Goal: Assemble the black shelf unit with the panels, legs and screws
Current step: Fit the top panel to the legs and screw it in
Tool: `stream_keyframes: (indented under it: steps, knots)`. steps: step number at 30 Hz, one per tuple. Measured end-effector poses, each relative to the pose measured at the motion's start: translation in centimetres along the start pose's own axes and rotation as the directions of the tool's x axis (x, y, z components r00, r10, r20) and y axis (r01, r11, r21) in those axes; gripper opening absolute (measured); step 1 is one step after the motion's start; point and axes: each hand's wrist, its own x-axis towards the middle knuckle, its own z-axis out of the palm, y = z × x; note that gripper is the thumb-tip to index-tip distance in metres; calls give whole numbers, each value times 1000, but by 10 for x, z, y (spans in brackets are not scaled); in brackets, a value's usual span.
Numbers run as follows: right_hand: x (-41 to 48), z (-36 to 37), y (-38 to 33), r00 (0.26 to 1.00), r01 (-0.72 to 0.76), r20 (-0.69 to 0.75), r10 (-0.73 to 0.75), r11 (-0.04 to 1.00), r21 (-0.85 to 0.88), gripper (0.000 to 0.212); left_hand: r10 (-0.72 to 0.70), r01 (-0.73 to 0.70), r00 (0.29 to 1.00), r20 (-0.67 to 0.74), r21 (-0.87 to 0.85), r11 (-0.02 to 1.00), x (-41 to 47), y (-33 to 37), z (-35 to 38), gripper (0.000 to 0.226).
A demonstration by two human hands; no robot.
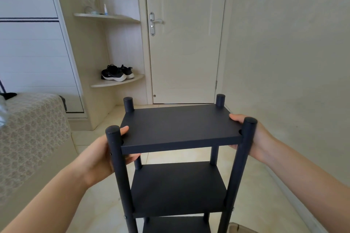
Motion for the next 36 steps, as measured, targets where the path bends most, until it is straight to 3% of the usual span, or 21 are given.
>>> stream_keyframes:
  steps: [3, 14, 18, 22, 27, 31, 36]
  knots:
    - [-5, 3, 2, 1000, 4, 1, -4, 999, 42, 13, 17, -18, 996, -86, -6, 1000, -2, -4, 6, 28]
    - [-12, 4, 5, 998, -61, -13, 64, 984, 170, 17, 51, -69, 973, -224, -72, 995, -4, -9, 18, 14]
    - [-9, 5, 3, 997, -7, -78, 12, 998, 68, 19, 55, -78, 962, -267, -78, 994, -2, -8, 16, 16]
    - [-1, 1, 8, 973, 122, -159, -167, 958, -259, 24, 81, -118, 942, -325, -97, 988, 0, -6, 15, 12]
    - [8, -5, 15, 962, 127, -188, -199, 932, -341, 24, 126, -183, 919, -372, -121, 976, 4, -12, 18, 16]
    - [3, 9, 24, 985, 73, -137, -107, 971, -229, 23, 148, -213, 906, -397, -125, 969, -1, -20, 27, 13]
    - [-12, 34, 33, 977, -142, 146, 153, 986, -84, 36, 167, -226, 892, -421, -95, 970, -13, -31, 48, 16]
